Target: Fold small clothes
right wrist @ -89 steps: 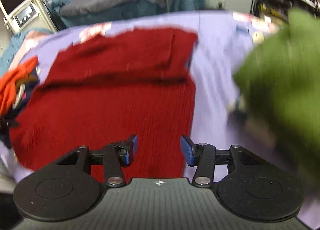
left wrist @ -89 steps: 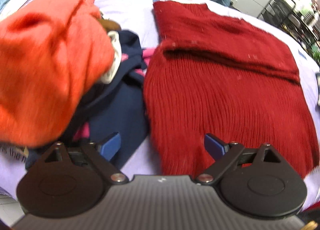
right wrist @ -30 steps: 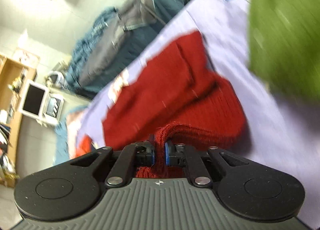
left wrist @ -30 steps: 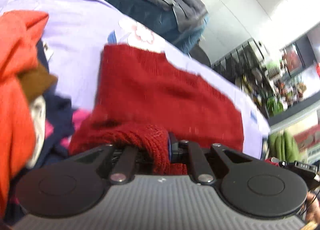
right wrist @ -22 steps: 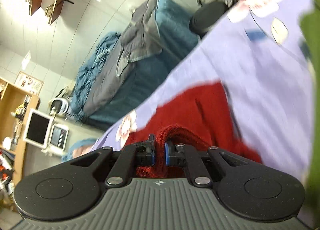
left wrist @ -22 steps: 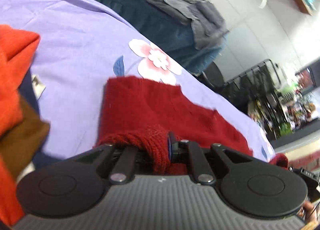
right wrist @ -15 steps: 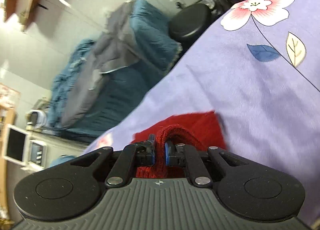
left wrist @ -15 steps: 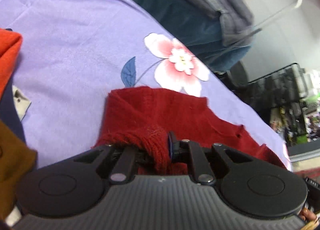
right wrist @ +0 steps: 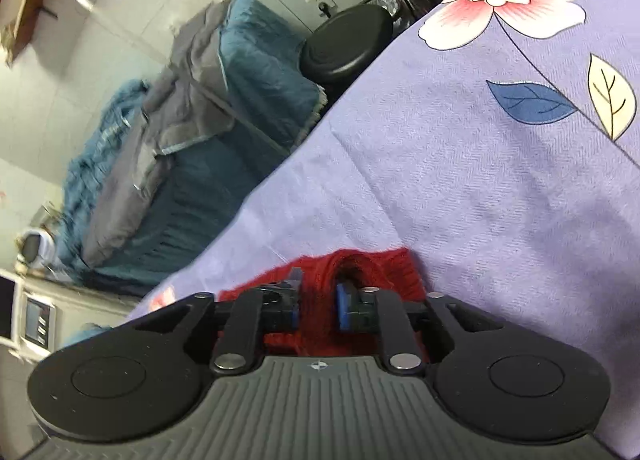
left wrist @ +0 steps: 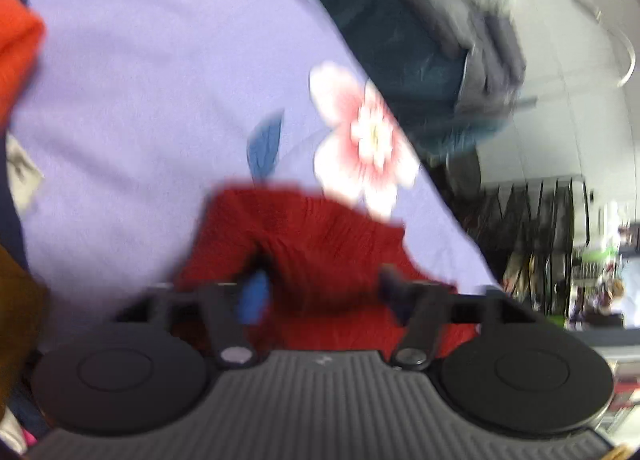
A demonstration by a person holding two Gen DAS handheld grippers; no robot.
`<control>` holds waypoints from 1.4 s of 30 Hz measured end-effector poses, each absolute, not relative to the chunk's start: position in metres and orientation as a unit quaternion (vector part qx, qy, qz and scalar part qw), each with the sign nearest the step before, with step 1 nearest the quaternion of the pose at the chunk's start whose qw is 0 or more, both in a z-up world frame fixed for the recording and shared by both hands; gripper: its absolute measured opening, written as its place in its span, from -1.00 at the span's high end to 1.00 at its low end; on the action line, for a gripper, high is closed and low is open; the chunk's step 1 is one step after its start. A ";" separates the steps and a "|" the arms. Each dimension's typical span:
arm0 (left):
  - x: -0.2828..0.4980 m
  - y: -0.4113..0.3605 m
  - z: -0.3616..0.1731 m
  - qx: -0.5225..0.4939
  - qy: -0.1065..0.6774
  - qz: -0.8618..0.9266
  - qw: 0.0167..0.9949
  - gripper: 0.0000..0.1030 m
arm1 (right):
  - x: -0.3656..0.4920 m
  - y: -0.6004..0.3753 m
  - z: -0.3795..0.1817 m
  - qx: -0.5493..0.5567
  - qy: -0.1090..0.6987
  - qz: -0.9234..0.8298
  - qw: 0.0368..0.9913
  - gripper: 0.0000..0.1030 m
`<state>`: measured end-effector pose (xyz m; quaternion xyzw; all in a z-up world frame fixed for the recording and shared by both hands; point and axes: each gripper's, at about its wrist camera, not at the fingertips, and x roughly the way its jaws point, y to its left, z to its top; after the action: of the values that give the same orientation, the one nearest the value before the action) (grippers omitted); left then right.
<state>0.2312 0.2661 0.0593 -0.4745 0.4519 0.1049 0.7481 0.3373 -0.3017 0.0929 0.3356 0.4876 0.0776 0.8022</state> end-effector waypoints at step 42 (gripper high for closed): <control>0.092 0.122 0.087 -0.195 0.533 0.043 0.823 -0.83 | 0.245 0.032 0.071 -0.391 0.467 0.597 0.522 0.77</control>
<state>0.0919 0.1220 0.0875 -0.1946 0.5327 0.0427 0.8225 0.2454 0.0320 0.0714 -0.3906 0.4665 0.5975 0.5223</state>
